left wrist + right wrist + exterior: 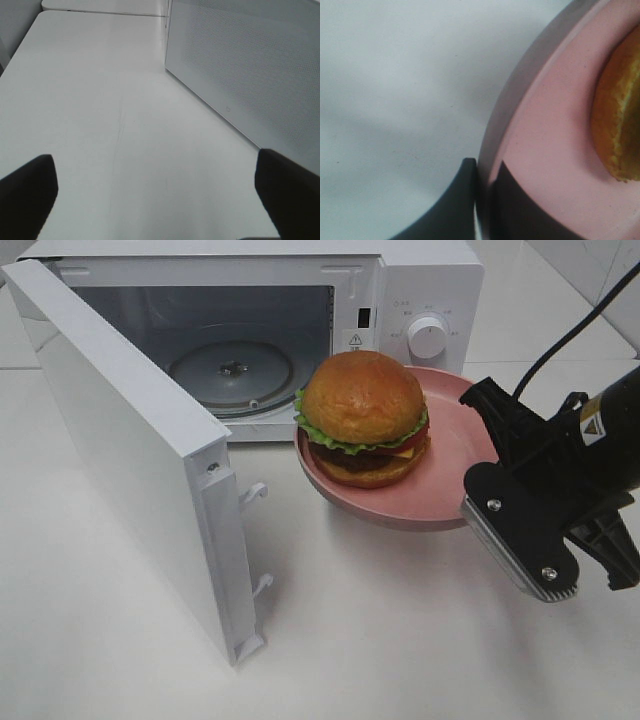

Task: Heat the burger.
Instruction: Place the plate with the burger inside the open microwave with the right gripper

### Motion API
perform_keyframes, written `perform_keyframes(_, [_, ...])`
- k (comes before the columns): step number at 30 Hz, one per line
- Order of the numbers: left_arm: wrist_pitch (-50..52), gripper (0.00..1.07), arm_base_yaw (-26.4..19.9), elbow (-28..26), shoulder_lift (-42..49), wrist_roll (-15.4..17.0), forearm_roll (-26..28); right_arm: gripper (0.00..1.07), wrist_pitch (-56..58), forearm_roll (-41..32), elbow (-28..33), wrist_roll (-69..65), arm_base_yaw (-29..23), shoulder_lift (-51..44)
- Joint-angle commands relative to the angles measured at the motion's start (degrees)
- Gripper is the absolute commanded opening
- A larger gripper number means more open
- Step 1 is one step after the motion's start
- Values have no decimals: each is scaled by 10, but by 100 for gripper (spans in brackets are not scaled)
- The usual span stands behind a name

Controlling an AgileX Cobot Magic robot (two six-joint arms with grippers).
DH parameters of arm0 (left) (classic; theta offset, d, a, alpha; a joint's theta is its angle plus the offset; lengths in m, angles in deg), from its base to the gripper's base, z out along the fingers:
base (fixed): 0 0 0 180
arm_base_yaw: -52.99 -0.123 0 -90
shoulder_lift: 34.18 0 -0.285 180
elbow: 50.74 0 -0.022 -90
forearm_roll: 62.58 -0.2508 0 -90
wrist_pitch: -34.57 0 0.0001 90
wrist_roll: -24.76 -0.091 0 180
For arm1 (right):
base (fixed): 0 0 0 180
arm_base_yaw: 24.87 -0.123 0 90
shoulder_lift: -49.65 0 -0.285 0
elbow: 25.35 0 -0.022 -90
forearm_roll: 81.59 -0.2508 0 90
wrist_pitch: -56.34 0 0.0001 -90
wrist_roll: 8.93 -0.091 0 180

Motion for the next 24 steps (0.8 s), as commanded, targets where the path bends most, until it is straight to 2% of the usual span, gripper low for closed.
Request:
perform_keyframes(1, [7, 100, -2, 0, 7, 1, 3, 0, -29, -5, -17, -5, -10, 6])
perform_keyframes(10, [7, 100, -2, 0, 7, 1, 3, 0, -40, -21, -72, -20, -40, 70])
perform_keyframes(24, [7, 100, -2, 0, 7, 1, 3, 0, -32, -72, -139, 5, -40, 129])
